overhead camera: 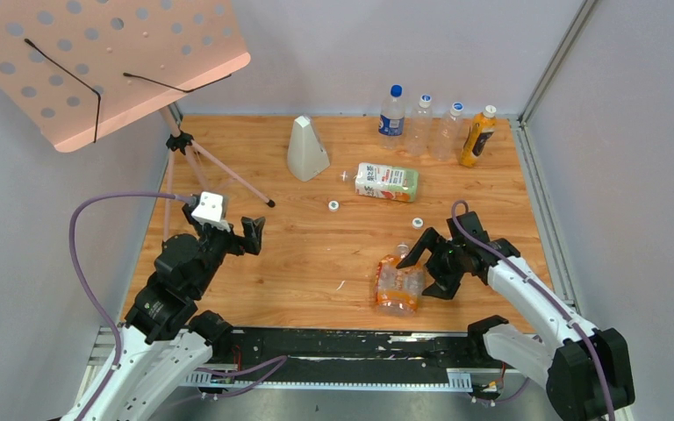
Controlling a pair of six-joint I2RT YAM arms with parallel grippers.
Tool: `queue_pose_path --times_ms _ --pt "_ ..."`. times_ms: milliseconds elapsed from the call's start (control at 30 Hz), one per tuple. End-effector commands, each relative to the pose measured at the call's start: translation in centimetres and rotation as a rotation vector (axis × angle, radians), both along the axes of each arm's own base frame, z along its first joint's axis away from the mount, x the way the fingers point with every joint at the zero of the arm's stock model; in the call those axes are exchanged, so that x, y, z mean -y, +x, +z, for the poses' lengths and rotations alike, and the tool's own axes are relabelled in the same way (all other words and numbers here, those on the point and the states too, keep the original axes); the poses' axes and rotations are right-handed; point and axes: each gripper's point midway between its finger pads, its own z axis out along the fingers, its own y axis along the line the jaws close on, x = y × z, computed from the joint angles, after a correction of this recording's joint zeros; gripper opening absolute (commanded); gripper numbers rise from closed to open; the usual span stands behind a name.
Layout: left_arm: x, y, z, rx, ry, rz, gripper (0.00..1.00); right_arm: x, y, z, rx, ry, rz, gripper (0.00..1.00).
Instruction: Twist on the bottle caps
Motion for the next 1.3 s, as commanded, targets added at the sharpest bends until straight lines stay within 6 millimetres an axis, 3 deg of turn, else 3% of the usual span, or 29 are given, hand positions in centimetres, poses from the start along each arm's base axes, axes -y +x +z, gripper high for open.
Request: queue_pose_path --times_ms 0,100,367,667,900,1100,1267 --pt "0.3 0.0 1.7 0.03 -0.022 -0.017 1.0 -4.3 2.4 3.0 0.09 0.115 0.064 1.0" --pt "0.5 0.0 1.6 0.022 -0.025 -0.025 1.0 -4.4 3.0 2.0 0.082 0.046 0.083 0.99" --pt "1.6 0.0 1.5 0.01 -0.061 -0.066 1.0 -1.7 3.2 -1.3 0.082 -0.113 0.03 0.95" --pt "2.3 0.4 0.7 -0.036 -0.037 -0.09 1.0 -1.6 4.3 -2.7 0.141 -0.094 0.022 0.81" --pt "5.0 1.2 -0.6 -0.156 -0.095 -0.151 1.0 -2.2 5.0 -3.1 0.203 -0.043 0.03 0.69" --pt "8.4 0.8 -1.8 -0.236 -0.171 -0.294 1.0 -2.4 4.5 -3.4 0.244 0.006 0.028 0.55" --pt "11.3 1.4 -3.1 -0.327 -0.305 -0.349 1.0 -2.6 4.7 -2.8 0.301 0.029 0.04 0.34"
